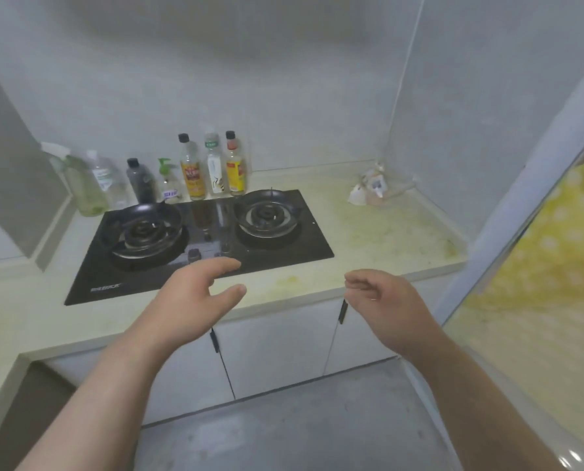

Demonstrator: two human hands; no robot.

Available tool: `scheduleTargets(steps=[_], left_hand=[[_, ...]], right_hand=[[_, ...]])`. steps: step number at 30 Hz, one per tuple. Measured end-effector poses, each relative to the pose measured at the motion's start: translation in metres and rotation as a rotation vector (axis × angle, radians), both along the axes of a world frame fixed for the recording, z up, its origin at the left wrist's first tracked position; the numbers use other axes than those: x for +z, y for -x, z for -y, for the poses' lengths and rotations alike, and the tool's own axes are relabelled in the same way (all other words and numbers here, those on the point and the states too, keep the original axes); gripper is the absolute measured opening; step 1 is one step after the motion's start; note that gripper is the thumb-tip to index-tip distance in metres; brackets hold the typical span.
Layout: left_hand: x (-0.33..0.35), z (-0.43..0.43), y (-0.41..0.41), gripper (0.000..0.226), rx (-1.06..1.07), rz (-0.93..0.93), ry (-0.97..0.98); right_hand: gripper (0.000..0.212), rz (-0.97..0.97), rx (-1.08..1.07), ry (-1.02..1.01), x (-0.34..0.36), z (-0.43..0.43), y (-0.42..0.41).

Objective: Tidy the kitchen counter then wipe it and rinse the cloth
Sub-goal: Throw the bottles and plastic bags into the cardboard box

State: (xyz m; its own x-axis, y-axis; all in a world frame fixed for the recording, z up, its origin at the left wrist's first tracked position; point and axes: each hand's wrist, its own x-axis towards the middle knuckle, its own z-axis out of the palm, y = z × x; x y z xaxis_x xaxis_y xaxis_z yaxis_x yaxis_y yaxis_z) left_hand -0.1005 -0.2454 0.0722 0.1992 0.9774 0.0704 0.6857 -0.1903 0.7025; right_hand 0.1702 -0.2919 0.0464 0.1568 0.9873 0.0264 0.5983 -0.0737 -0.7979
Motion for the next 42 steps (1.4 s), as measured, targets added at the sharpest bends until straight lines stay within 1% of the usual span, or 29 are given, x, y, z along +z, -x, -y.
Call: scheduleTargets(steps=[9, 14, 17, 28, 33, 37, 42], left_hand=[[-0.014, -0.096, -0.051, 0.040, -0.098, 0.029, 0.063], [-0.014, -0.131, -0.100, 0.039, -0.141, -0.024, 0.054], [-0.014, -0.151, -0.130, 0.039, -0.141, -0.053, 0.043], [-0.021, -0.211, -0.263, 0.038, -0.076, -0.007, 0.056], [-0.021, -0.230, -0.307, 0.028, -0.033, 0.051, 0.059], [-0.025, -0.253, -0.331, 0.029, -0.029, 0.079, 0.075], [-0.041, -0.300, -0.351, 0.024, 0.036, 0.230, 0.179]], right_hand=[[0.029, 0.026, -0.130, 0.046, -0.003, -0.059, -0.048], [0.029, -0.002, -0.206, 0.037, -0.003, -0.079, -0.094], [0.028, -0.025, -0.208, 0.029, -0.007, -0.097, -0.125], [0.032, -0.064, -0.120, 0.052, -0.014, -0.190, -0.271], [0.034, -0.082, -0.070, 0.050, -0.015, -0.228, -0.319], [0.043, -0.118, -0.059, 0.037, -0.022, -0.261, -0.345], [0.048, -0.136, -0.076, 0.113, -0.037, -0.313, -0.369]])
